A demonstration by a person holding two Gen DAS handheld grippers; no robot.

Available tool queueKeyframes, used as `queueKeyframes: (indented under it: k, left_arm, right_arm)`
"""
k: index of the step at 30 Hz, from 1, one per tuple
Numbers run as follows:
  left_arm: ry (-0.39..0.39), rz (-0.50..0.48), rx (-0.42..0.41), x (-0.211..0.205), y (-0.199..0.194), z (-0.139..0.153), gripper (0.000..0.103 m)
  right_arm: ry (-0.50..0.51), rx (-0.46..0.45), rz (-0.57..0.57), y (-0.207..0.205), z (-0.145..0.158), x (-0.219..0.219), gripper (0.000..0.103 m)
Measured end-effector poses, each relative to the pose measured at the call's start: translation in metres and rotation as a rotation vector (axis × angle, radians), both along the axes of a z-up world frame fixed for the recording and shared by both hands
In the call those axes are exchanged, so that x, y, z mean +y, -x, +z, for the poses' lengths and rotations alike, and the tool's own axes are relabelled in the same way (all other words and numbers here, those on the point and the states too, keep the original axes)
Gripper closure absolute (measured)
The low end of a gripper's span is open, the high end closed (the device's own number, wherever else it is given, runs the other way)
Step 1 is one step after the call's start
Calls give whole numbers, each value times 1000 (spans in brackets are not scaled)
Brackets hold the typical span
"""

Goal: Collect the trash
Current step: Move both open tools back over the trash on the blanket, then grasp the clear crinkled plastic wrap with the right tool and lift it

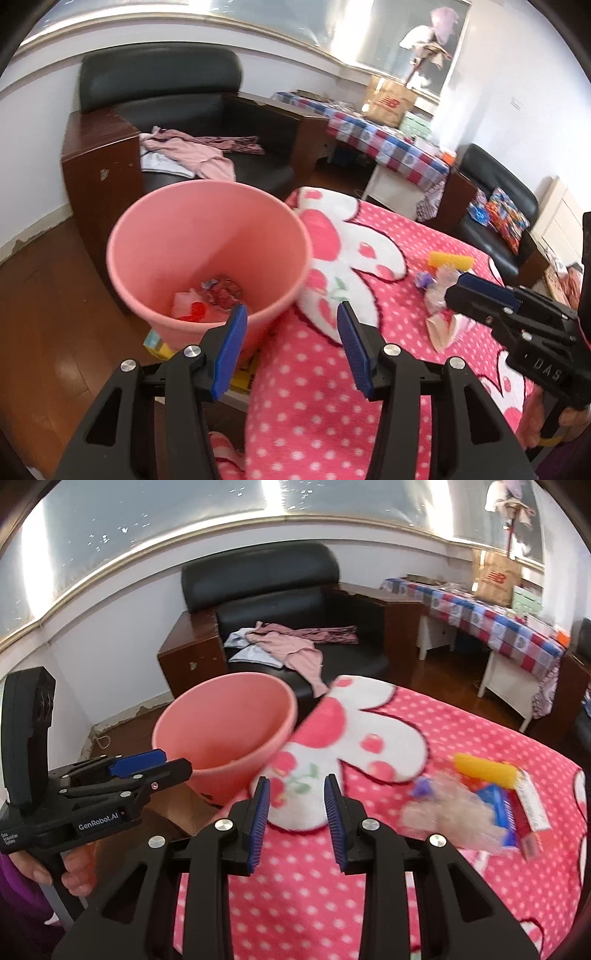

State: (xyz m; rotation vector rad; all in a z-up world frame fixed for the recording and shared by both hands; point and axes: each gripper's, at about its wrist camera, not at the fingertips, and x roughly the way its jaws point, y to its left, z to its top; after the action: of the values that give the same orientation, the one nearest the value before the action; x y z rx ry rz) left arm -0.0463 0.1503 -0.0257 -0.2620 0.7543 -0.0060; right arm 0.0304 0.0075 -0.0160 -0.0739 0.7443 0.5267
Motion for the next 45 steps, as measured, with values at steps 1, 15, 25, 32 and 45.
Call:
queueKeyframes:
  k: [1,15,25,32,45]
  left_arm:
    - [-4,-13,-3,-4,-1,0,53]
    - [-51,-232,-19,-78,-10,-1,53]
    - [-85,-322,-10,-120,-26,-2,53]
    - [-96,-319,13,-126,-33,-6,53]
    - [-99,-302,58,-130,-49,-19,53]
  right_arm:
    - [1,-2,-13,1,0,-7,72]
    - [17,-4,-223,13,-14,-105,72]
    - [-27,13,-215,-1,-23,-126,52]
    - [-11,28,-175,-29,-37,-124,52]
    - [-45,85,-149,-45,-60,-124,79]
